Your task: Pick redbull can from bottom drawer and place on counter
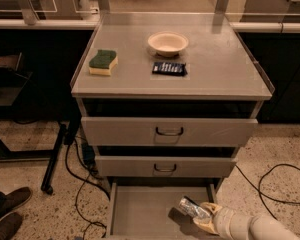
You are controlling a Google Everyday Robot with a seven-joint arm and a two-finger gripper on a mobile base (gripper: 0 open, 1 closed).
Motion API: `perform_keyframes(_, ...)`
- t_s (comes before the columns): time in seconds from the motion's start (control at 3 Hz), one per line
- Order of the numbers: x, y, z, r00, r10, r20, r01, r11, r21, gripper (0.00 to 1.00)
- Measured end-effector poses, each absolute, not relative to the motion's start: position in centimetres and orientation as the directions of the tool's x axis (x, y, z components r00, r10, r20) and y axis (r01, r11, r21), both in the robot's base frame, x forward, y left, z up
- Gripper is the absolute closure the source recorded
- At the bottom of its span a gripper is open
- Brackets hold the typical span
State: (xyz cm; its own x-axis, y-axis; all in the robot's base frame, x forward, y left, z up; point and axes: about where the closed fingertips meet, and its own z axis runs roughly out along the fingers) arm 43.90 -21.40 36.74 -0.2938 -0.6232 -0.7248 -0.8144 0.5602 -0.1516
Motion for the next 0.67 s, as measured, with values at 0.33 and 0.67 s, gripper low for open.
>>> perform_keyframes(0.33,43.9,-22.0,39.7,-0.264,-0.63,-0.73,-0.809,0.557,-0.188,1.0)
perform_keyframes(0.67,43.9,-23.0,43.3,-0.229,-0.649,-0.725,-0.801,0.549,-0.239,1.0)
